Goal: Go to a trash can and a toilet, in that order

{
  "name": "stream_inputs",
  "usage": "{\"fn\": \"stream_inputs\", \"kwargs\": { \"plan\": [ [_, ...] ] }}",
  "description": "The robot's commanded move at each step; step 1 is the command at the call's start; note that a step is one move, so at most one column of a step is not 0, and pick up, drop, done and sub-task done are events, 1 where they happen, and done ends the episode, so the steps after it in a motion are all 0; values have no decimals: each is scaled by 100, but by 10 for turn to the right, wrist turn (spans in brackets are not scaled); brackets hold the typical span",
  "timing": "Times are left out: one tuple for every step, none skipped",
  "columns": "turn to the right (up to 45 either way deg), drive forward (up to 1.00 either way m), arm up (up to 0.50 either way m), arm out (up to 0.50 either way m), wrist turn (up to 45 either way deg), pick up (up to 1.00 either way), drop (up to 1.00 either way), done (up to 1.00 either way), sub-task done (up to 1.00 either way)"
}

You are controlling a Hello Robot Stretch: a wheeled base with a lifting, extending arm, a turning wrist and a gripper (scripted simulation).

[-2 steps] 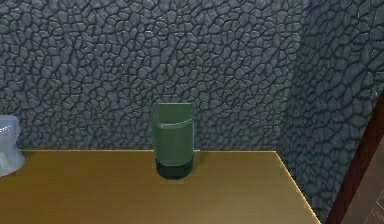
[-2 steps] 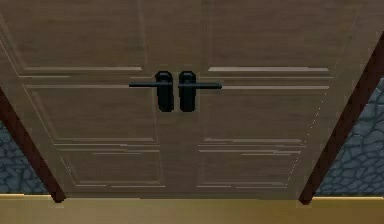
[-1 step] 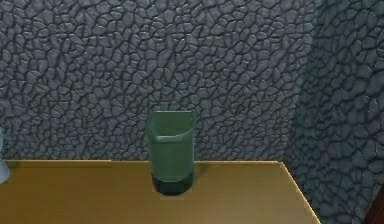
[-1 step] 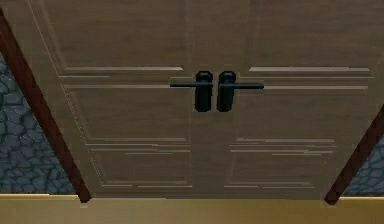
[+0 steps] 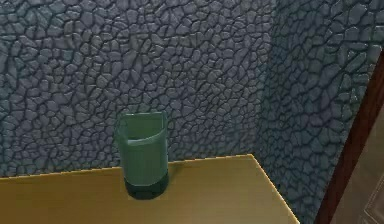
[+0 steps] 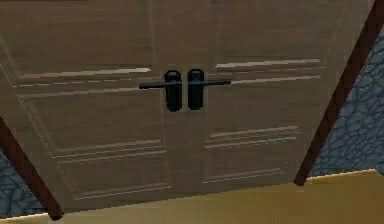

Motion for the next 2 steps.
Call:
{"fn": "stream_inputs", "kwargs": {
  "plan": [
    [0, 60, 0, 0, 0, 0, 0, 0, 0],
    [-240, 0, 0, 0, 0, 0, 0, 0, 0]
  ]
}}
